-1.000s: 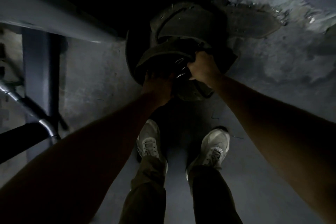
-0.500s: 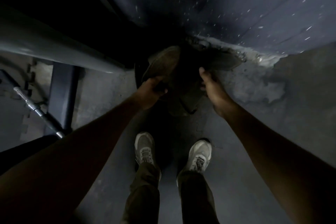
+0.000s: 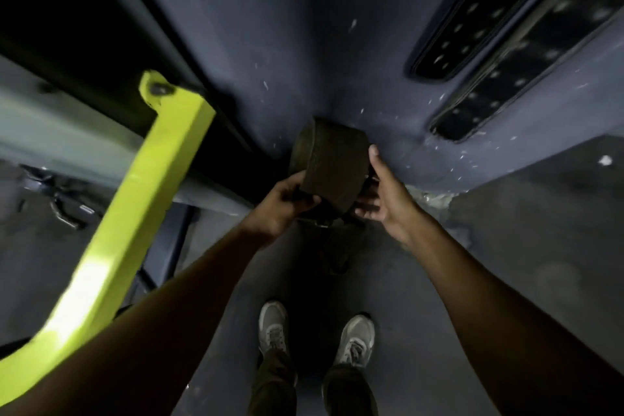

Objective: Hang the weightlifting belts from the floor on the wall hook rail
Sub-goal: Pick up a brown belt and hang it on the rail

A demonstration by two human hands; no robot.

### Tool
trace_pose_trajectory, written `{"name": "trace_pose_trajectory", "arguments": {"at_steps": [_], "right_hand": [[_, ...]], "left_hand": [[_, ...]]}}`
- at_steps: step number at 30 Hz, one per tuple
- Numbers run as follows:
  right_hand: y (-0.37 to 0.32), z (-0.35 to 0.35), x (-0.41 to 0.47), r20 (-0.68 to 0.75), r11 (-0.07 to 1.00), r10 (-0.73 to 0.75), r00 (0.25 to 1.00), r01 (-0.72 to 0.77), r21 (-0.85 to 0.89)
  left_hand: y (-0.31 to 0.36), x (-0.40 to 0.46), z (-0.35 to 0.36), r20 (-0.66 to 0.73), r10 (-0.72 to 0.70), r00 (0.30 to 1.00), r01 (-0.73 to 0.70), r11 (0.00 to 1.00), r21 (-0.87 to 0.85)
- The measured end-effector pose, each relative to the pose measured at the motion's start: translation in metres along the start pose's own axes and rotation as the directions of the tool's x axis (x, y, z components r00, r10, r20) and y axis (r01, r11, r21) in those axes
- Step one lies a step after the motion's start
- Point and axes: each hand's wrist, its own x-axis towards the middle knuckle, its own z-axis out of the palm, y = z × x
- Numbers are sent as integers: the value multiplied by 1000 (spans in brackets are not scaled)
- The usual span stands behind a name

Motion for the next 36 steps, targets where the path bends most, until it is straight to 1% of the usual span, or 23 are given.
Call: {"name": "trace_pose_trajectory", "arguments": {"at_steps": [2,4,5,6,7,9,11,12,13,15,16,18,20,22,24,26,29,31,33,36], "right_hand": [[-32,0,-41,11,999,-44,999,44,5],[-58,2,-82,9,991,-134,991,134,-24],[-69,4,-101,7,982,-185,983,185,-47],[-77,5,-120,14,967,-240,971,241,-84],[-83,8,-140,25,940,-309,951,309,-142],[-97,11,-181,58,831,-469,881,463,-309],[-110,13,-221,110,666,-608,786,581,-468],[-116,13,-240,132,595,-660,739,622,-508],[-122,13,-259,142,550,-701,699,657,-516],[-134,16,-295,142,495,-764,630,713,-496],[-140,18,-310,153,467,-783,603,732,-496],[-151,23,-340,181,419,-798,575,745,-519],[-161,24,-367,189,402,-807,560,755,-518],[-172,23,-394,178,434,-802,570,762,-481],[-180,24,-419,172,518,-768,616,757,-398],[-183,29,-440,191,615,-712,676,731,-296],[-185,45,-466,230,712,-663,712,695,-97],[-192,55,-485,178,749,-657,732,662,43],[-209,63,-503,107,790,-613,783,603,116],[-240,71,-524,104,869,-475,874,447,212]], "left_hand": [[34,-26,13,-7,12,1000,-12,999,-41],[68,-53,27,-15,5,1000,-6,995,-101],[85,-65,34,-19,-19,1000,15,985,-173],[103,-77,41,-17,-65,998,58,958,-281],[122,-89,47,14,-102,995,99,908,-407],[160,-111,54,87,-100,991,132,790,-599],[196,-129,55,97,-80,992,125,708,-695],[215,-137,54,90,-71,993,114,684,-720],[233,-145,53,69,-65,995,95,667,-739],[270,-158,55,16,-78,997,66,694,-717],[287,-165,57,0,-79,997,59,742,-667],[317,-181,63,3,-29,1000,26,844,-536],[336,-199,68,-43,76,996,-87,897,-433],[350,-218,73,-64,217,974,-223,885,-409],[364,-241,82,-19,333,943,-310,854,-417],[377,-264,90,33,409,912,-365,845,-390],[392,-297,97,112,453,884,-393,853,-344],[400,-316,100,157,460,874,-400,864,-304],[402,-331,103,180,461,869,-407,873,-269],[397,-347,100,213,456,864,-406,882,-240]]}}
